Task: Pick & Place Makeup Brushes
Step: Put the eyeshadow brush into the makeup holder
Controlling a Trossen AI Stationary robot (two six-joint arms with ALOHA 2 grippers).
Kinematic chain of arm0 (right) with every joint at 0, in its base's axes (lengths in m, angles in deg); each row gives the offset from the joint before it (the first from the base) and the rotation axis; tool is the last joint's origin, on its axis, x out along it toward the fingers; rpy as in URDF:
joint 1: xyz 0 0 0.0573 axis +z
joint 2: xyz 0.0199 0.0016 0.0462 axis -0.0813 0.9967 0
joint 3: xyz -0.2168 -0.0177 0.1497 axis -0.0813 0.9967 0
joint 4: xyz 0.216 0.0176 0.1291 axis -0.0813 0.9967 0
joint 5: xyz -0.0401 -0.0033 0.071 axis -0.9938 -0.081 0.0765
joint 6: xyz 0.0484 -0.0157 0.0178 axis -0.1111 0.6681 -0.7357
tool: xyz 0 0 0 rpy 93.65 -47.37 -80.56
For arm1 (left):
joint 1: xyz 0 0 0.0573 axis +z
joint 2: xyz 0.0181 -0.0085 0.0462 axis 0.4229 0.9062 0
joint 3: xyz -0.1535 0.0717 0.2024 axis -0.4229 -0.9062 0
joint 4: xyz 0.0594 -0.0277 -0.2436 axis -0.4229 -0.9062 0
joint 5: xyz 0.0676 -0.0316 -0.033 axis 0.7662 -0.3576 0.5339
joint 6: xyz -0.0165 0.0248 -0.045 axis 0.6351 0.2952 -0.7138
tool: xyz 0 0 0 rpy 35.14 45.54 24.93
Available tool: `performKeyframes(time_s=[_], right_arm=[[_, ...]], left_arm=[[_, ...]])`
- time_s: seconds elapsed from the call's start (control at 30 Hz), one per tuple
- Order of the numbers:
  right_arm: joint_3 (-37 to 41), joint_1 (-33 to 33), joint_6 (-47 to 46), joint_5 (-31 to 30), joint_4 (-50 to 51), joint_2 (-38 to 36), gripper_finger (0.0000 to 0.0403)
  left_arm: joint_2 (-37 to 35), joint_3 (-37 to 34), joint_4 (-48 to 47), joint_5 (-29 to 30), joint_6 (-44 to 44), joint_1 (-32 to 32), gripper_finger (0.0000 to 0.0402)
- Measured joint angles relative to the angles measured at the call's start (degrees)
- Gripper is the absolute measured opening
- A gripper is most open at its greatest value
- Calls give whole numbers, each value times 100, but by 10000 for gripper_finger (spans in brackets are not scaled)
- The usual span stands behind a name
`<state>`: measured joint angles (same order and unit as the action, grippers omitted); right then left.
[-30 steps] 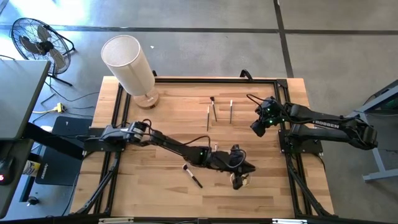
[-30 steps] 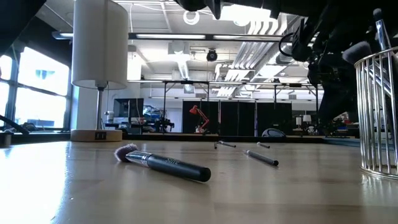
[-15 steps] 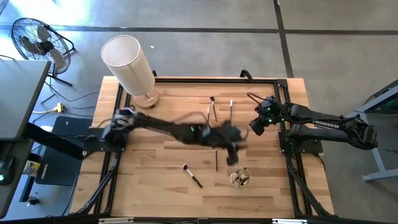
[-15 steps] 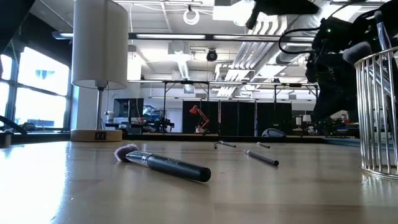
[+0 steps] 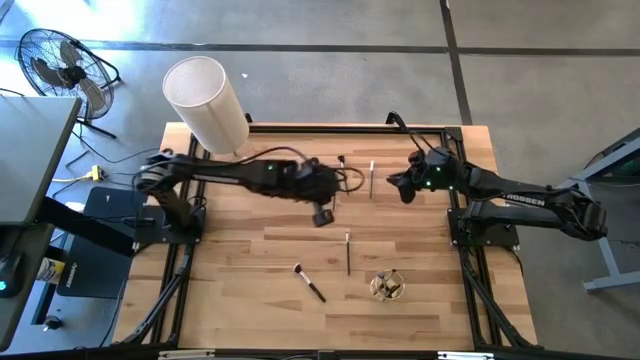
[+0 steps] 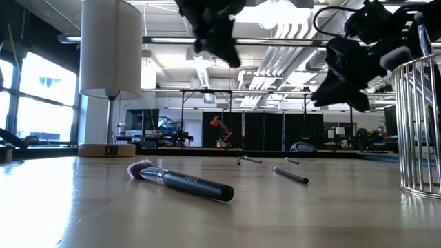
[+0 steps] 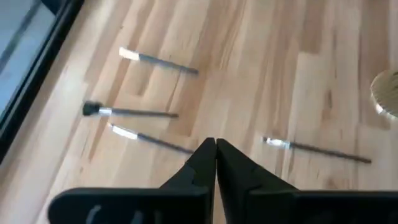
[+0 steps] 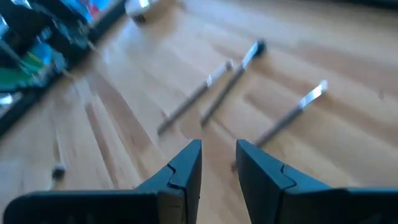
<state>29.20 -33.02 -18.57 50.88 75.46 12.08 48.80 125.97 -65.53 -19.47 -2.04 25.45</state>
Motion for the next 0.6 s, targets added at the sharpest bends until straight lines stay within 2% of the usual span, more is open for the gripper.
performKeyframes(time_s=[0.07, 0.13, 0.2, 0.27, 0.37, 0.43, 0.53, 0.6], right_arm=[[0, 6, -64, -54, -365, 16, 94], [-11, 47, -266, -195, -828, 117, 94], [-12, 120, -252, -387, -1276, 229, 94], [-169, 248, -130, -757, -1681, 476, 94], [-650, 442, 129, -1424, -1560, 985, 94], [-1159, 476, 282, -1814, -1199, 1351, 94], [-2190, 486, 300, -2379, -164, 2120, 94], [-2894, 417, 194, -2657, 958, 2677, 94]], left_arm=[[-385, -865, 962, -64, -136, -7, 2], [-982, -1879, 1166, -175, -382, -38, 4], [-1438, -2784, 2299, -233, -660, -88, 2], [-1935, -3722, 2898, -266, -961, -112, 1], [-2648, -4857, 3885, -369, -1253, -194, 2], [-3011, -5379, 4599, -396, -1287, -205, 1], [-3562, -5966, 4844, -499, -1320, -195, 1], [-3835, -6144, 4933, -468, -1300, -191, 1]])
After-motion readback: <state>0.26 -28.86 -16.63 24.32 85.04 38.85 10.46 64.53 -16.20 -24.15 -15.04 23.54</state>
